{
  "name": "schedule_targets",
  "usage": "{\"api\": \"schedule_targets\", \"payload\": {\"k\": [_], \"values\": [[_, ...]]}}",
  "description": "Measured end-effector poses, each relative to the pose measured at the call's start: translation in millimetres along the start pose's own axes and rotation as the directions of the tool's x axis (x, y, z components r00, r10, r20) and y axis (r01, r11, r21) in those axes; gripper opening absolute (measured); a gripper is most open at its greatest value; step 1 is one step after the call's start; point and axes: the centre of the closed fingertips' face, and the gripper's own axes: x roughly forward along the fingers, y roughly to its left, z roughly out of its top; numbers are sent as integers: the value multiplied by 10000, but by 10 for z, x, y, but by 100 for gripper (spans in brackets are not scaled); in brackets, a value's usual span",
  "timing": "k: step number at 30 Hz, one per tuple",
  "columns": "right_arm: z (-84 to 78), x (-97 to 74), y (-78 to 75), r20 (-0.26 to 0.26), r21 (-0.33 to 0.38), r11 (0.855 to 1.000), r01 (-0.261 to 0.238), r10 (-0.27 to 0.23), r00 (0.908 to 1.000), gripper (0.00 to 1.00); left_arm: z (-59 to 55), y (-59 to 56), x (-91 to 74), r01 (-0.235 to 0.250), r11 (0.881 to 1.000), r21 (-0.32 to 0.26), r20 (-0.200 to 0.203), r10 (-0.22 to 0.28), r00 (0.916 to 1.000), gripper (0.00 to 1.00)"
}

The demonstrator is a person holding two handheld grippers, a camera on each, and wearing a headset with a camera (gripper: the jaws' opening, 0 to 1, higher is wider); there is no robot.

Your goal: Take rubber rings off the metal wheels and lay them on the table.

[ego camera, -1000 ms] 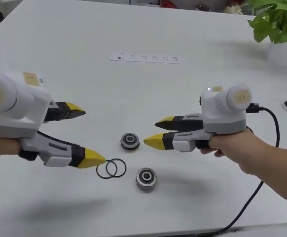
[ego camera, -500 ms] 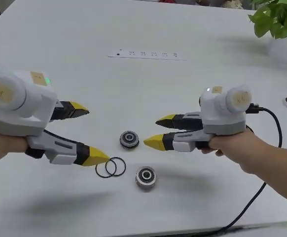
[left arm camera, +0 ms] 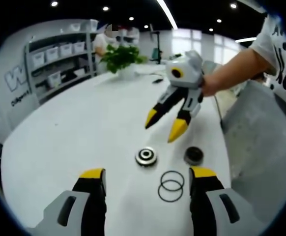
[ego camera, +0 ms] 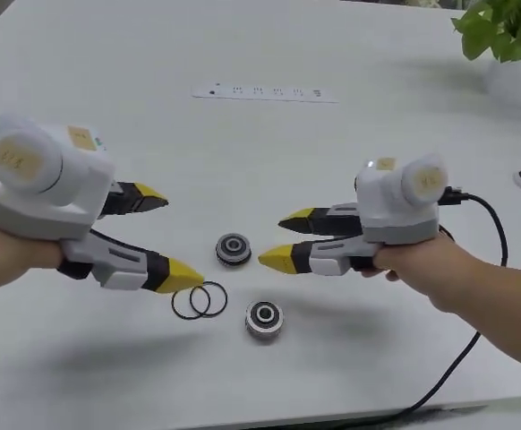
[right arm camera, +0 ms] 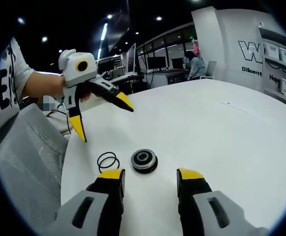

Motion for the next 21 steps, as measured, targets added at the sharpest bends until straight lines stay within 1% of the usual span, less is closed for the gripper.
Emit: {"api": "schedule_targets", "payload": {"k": [13,16,21], "values": [[-43,84,31,-127,-201,9997,-119,116,9999,38,-36,30,117,125,9997,-188,-81,-126,9999,64],[-51,103,34,-150,-266,9996,-124,120,9998,37,-20,29,142,196,9989,-433,64,-194,9998,63],[-73,131,51,-177,-266,9995,-172,167,9997,37,-18,43,190,206,9986,-487,98,-201,9997,60]]}}
